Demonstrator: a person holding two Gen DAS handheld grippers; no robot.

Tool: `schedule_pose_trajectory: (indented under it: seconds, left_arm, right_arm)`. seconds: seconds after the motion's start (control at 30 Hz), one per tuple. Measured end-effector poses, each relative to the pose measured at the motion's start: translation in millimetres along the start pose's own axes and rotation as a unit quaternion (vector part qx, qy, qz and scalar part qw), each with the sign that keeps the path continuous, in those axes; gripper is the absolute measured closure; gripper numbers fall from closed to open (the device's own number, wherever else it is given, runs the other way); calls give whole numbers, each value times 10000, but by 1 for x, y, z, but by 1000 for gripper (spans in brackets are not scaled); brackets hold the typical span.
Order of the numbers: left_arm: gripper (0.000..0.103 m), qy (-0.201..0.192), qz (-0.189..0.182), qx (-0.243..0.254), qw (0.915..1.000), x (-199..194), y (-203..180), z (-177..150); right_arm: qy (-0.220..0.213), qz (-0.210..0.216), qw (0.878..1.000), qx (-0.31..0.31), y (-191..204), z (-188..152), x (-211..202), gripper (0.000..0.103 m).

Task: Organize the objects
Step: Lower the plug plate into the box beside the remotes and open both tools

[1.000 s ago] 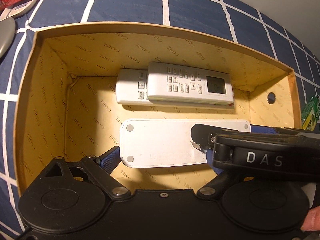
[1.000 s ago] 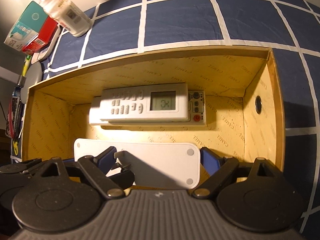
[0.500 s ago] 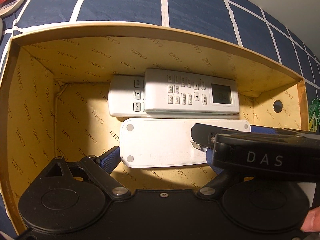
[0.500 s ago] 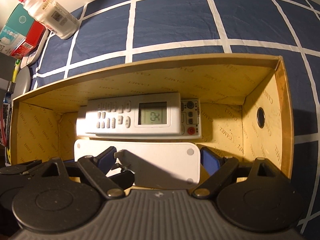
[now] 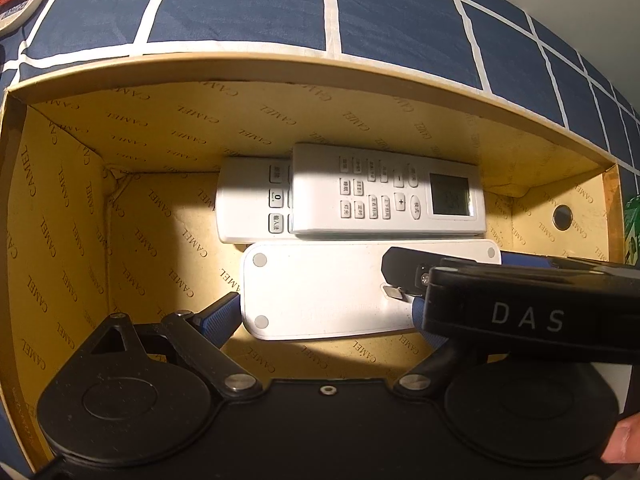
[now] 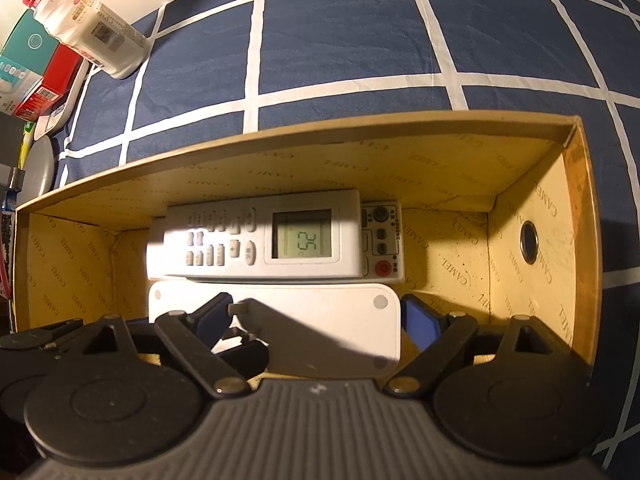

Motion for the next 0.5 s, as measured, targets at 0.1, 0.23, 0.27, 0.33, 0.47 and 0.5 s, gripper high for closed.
schedule_pose_trajectory:
  seconds: [0.1,0.23,0.27,0.33,0.47,0.5]
  left_arm:
    - [11,-39,-26,-39,10000,-1,0,-1]
    - [11,-55,9,-20,10000,-4,1,-4]
    - [11,-62,19,-11,10000,-5,1,-5]
    - [11,-83,41,-14,10000,-8,1,-8]
    - [11,-150,56,-28,9999,-15,3,-16]
    - [11,-173,68,-29,9998,-18,3,-18]
  right_arm:
    - [-55,-2,10000,3,0,0,-2,14]
    - [-88,-29,10000,-3,1,-1,-5,14]
    - [-102,-13,9999,10,1,-2,-6,14]
    - [-121,-9,9999,21,1,-4,-9,14]
    - [-199,-5,9998,7,0,-8,-16,14]
    - [-221,-5,9998,-4,1,-10,-18,14]
Point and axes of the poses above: each gripper's, at about its wrist camera, not at the fingertips, and x roughly the way its jaws point, y to its left, z to its top, the point moved 3 cm from there along x, roughly the way its jaws point, and after that the axes turned 14 degrees about y, right-handed, at the moved point
